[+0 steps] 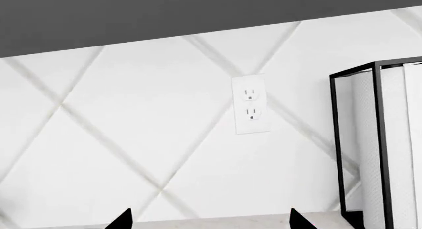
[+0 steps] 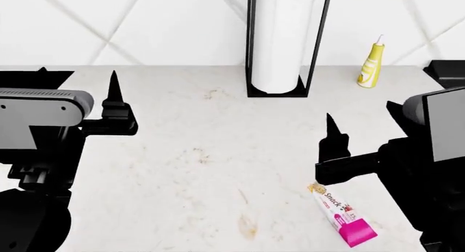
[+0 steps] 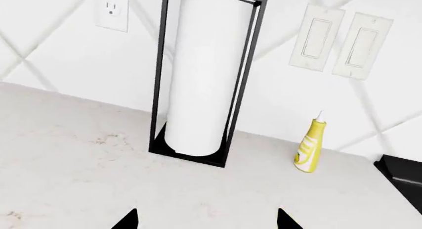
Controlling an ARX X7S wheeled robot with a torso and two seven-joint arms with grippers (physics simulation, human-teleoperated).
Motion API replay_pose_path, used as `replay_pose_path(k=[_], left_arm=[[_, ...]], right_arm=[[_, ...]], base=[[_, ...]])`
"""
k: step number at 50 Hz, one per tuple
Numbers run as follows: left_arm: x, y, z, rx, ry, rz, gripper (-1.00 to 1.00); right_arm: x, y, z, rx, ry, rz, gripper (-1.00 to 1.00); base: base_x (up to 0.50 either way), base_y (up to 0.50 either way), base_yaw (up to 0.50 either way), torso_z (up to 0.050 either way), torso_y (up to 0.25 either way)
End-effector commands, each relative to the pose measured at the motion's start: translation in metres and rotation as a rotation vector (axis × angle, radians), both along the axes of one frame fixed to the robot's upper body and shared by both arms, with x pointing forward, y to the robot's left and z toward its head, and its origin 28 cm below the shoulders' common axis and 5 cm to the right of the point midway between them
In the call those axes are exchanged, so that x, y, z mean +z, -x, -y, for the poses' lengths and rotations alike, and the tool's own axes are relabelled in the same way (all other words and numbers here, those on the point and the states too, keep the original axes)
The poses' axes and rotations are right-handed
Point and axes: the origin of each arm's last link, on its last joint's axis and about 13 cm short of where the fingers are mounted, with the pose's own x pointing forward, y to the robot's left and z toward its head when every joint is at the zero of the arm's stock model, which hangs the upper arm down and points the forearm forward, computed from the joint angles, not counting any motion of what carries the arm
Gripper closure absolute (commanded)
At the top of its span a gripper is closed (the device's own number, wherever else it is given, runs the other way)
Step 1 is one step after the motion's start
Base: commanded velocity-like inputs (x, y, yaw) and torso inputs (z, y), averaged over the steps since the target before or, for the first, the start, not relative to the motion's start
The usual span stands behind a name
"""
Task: Pick the bar and salsa from the counter and place them in the cabinets closest to them.
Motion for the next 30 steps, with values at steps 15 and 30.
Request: replay_pose_path(k=[15, 30], left_arm=[[-0.002, -0.001, -0.001, 0.002, -0.005, -0.008, -1.0], [-0.003, -0.005, 0.001, -0.012, 0.0, -0.006, -1.0]], right_arm=[[-0.017, 0.011, -0.008, 0.035, -0.089, -0.314, -1.0], [-0.038, 0.022, -0.007, 0.016, -0.095, -0.414, -1.0]], base=[[0.0, 0.0, 0.0, 0.0, 0.0], [0.0, 0.0, 0.0, 0.0, 0.0]])
